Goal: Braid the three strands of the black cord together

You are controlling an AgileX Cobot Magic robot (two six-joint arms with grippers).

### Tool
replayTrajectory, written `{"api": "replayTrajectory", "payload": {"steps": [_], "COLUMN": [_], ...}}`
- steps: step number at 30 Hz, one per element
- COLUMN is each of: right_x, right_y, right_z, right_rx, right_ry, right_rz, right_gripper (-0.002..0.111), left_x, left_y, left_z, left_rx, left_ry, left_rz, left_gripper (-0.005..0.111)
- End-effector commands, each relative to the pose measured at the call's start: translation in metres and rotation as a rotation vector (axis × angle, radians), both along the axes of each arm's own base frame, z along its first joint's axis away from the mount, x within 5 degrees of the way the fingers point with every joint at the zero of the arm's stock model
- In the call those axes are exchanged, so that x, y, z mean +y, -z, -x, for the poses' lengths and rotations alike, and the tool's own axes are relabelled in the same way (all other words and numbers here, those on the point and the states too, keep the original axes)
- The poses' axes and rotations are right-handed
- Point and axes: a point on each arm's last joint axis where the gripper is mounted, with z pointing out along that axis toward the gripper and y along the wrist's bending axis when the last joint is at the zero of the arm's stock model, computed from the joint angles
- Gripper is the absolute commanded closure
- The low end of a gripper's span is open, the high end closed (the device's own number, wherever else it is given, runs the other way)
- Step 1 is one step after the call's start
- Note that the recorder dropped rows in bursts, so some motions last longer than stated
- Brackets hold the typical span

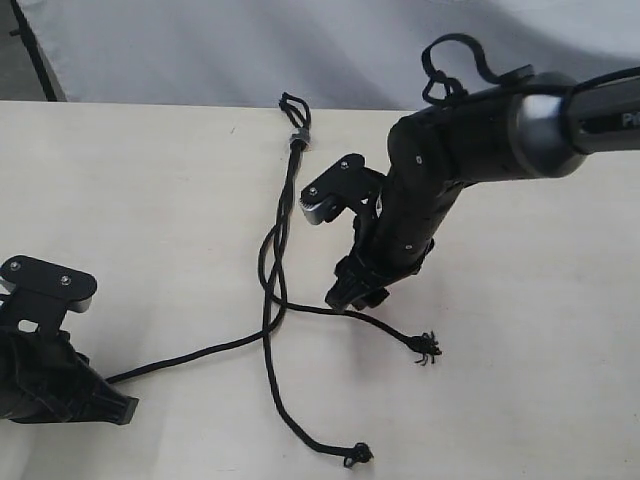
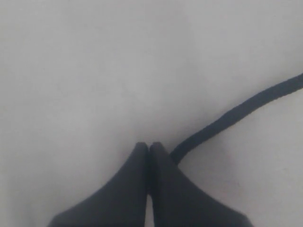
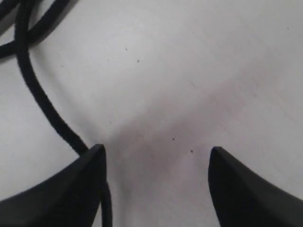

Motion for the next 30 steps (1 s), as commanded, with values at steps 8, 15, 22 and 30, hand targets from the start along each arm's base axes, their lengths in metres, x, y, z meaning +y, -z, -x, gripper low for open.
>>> {"api": "replayTrajectory", "payload": {"steps": [8, 15, 22, 30], "right_x": [0.001, 0.003, 0.010, 0.018], "right_y": [0.040, 0.002, -0.032, 0.013], "right_z": [-0.001, -0.002, 0.007, 0.009], "right_rx": [0.083, -0.014, -0.072, 0.023], "right_ry": [-0.053, -0.028, 0.008, -0.007], "right_rz": [0.032, -0.048, -0.116, -0.048], "right_gripper": [0.056, 0.087, 0.067, 0.050], "left_x": [0.003, 0.001, 0.001, 0.001], "left_y": [0.010, 0.010, 0.010, 0.010], "left_z": [0.009, 0.009, 0.009, 0.009], "left_rx": [0.058, 0.062, 0.062, 0.062], "left_ry": [-0.015, 0.002, 0.004, 0.004], "left_rz": [-0.014, 0.002, 0.000, 0.000], "left_gripper": [0.105, 0.105, 0.105, 0.105]}}
